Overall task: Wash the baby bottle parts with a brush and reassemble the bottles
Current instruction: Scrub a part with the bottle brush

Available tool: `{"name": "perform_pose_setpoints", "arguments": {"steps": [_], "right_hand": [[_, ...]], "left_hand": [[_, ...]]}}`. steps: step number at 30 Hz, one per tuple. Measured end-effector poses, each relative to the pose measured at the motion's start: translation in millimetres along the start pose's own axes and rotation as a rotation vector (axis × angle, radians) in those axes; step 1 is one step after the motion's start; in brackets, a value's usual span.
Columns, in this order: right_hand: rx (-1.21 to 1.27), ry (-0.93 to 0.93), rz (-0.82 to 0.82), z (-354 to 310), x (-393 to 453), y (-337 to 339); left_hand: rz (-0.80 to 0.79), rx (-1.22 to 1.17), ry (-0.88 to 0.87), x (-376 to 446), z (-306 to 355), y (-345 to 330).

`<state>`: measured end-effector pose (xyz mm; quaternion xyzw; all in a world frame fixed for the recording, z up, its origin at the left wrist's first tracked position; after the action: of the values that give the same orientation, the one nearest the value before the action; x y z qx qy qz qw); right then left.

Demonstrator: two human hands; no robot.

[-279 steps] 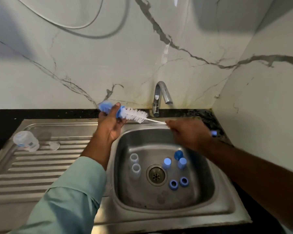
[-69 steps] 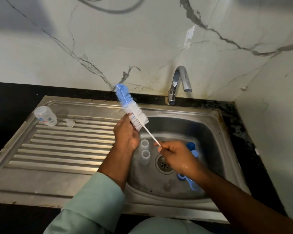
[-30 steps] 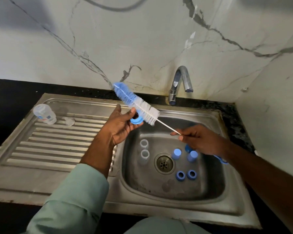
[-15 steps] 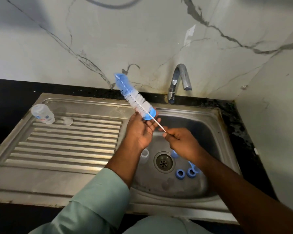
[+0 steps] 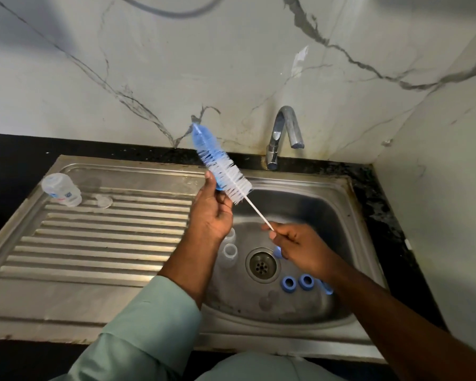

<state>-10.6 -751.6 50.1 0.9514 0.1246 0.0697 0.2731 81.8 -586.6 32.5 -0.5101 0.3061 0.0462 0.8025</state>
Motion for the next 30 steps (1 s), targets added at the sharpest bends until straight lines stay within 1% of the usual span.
{"name": "perform_pose_setpoints", "arguments": {"steps": [2,6,7,11,12,14,16,18,20,22,26,29,30], "right_hand": [[-0.086,0.015,0.028,-2,5,0],[-0.395,-0.039,0.009,-3,10,3],[-0.425,-0.038,0.016,0,7,2],[-0.348,0.015,0.081,2,2,-10],[-0.332,0.038,0.107,1,5,-13],[-0.313,0.080,0.124,-5,7,-18],[-0.274,0.079,0.099,-4,1,-19],[-0.240,0.073,0.089,-1,-7,-20],[-0.240,0.073,0.093,0,-5,-19],[-0.262,0.073,0.083,-2,0,-17],[-0.392,0.127,0.005,-1,-4,-18],[-0.491,0.038,0.083,5,4,-14],[-0.516,0.026,0.080,5,5,-14]], "left_hand": [[0.001,0.080,0.027,-1,-8,-1],[0.038,-0.005,-0.041,0,-1,-1],[0.042,0.006,-0.046,2,3,1],[-0.058,0.114,-0.014,-2,-9,0],[-0.057,0.118,-0.020,-3,-12,0],[-0.033,0.100,-0.058,-4,-12,0],[-0.012,0.089,-0.119,-4,-5,1],[0.021,0.148,-0.150,-1,0,5],[0.070,0.237,-0.143,-1,-2,9],[0.058,0.255,-0.089,-1,-4,12],[-0.045,0.241,-0.003,-7,6,11],[-0.029,0.390,0.040,-11,-6,14],[-0.022,0.406,0.030,-11,-9,13]]}}
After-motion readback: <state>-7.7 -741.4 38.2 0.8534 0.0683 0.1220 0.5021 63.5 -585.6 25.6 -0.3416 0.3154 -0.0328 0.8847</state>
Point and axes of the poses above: each hand's wrist, its own x-axis towards the middle knuckle, its own y-axis out of the back of the hand, z = x × y, the point moved 1 cm from there along x, towards the middle knuckle, and after that the axes turned 15 degrees about y, right-handed, at the moved point
